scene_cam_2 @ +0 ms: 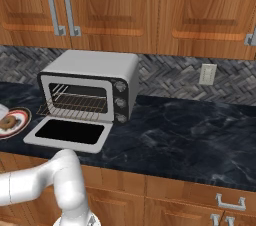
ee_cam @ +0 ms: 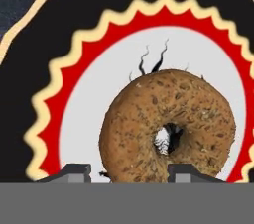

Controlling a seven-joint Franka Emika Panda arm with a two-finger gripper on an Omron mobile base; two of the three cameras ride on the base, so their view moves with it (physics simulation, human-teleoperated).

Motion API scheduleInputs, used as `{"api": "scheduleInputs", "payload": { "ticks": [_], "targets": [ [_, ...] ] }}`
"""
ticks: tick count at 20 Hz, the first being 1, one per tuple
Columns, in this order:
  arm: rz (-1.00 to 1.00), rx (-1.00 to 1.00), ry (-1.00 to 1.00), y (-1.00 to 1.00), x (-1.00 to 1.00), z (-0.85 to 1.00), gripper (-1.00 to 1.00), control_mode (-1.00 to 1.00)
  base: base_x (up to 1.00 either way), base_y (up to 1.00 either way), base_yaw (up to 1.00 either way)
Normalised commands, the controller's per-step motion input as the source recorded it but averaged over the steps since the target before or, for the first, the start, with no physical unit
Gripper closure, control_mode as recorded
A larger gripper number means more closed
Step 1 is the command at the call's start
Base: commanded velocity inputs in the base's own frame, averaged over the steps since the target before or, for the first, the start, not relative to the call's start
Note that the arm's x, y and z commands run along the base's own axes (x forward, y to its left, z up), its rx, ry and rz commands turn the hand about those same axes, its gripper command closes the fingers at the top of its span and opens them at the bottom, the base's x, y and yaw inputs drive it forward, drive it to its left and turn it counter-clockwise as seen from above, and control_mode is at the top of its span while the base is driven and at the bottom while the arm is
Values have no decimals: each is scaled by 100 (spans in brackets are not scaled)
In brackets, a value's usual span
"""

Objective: Pick up the bagel from the plate, place it on the toaster oven rack, close the door, and set the timer.

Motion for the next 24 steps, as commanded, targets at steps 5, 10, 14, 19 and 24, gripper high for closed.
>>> {"api": "scheduleInputs", "payload": {
  "ticks": [5,10,14,19,24],
  "targets": [
    [3,0,0,0,-21,-15,100,-100,0,0,0],
    [2,0,0,0,-40,-5,100,-100,0,0,0],
    [0,3,0,0,-33,2,100,-100,0,0,0],
    [0,3,1,0,-7,3,100,-100,0,0,0],
    [0,13,-8,0,-56,83,100,-100,0,0,0]
  ]
}}
